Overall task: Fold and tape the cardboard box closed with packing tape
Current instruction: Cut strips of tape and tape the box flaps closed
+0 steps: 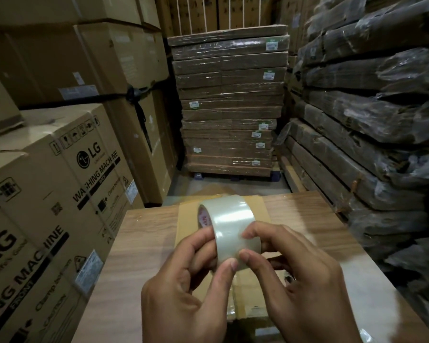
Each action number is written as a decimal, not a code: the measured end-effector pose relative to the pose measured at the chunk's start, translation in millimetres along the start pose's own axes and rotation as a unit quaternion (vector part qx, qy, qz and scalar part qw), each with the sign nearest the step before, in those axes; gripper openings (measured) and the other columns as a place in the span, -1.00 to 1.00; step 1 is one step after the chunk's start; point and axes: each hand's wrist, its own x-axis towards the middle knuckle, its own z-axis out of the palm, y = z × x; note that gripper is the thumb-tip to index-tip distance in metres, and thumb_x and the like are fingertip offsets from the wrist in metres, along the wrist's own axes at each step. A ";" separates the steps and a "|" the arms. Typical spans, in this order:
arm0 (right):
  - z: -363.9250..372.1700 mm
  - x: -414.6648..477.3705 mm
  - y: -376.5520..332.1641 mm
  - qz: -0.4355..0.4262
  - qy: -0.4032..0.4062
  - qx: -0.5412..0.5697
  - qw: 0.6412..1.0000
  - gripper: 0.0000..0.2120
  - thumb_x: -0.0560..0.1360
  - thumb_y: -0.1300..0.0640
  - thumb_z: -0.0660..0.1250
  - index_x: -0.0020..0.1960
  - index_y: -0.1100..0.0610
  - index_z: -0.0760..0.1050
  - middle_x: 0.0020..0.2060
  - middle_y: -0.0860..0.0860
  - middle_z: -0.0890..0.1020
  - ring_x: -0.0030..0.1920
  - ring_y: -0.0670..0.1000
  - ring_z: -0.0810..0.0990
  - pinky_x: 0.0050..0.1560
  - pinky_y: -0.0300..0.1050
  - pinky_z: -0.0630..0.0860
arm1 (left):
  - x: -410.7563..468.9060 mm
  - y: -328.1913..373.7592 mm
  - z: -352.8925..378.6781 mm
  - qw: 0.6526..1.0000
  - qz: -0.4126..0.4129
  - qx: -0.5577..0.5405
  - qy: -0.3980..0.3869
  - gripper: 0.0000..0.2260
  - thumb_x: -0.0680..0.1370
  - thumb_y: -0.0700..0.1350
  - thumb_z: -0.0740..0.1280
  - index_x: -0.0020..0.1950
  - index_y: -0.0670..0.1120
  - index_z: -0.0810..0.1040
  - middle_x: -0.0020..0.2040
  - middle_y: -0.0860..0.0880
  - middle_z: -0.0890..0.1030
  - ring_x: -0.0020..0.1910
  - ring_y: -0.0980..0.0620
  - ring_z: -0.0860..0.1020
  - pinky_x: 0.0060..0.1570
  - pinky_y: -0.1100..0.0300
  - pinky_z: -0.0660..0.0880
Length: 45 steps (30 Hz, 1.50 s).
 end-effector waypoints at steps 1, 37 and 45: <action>0.8 0.3 0.7 -0.003 0.005 -0.001 1.000 -0.85 0.43 0.10 0.37 -0.01 -0.06 0.54 -0.15 -0.23 0.56 -0.17 -0.26 0.53 -0.31 -0.40 0.49 | -0.6 -1.0 0.7 1.000 0.004 0.001 0.003 -0.51 0.27 -0.10 0.50 0.14 0.26 0.56 -0.15 0.27 0.69 -0.13 0.25 0.67 -0.13 0.33 0.60; 9.3 9.6 -1.0 -0.004 -0.057 -0.038 0.998 -0.77 0.43 0.04 0.26 0.06 -0.18 0.45 -0.09 -0.21 0.53 -0.20 -0.24 0.48 -0.35 -0.51 0.32 | 1.7 -12.6 -1.5 0.998 0.049 0.043 0.019 -0.59 0.28 -0.09 0.50 0.09 0.19 0.62 -0.12 0.33 0.67 -0.12 0.30 0.66 -0.14 0.37 0.59; 6.6 7.7 -1.8 0.031 -0.038 0.023 0.999 -0.84 0.40 0.02 0.37 -0.10 -0.16 0.43 -0.16 -0.19 0.61 -0.22 -0.18 0.61 -0.45 -0.33 0.45 | 2.9 -9.7 -5.4 0.998 0.043 0.011 0.045 -0.56 0.28 0.05 0.52 0.15 0.22 0.58 -0.11 0.29 0.69 -0.10 0.26 0.67 -0.16 0.26 0.63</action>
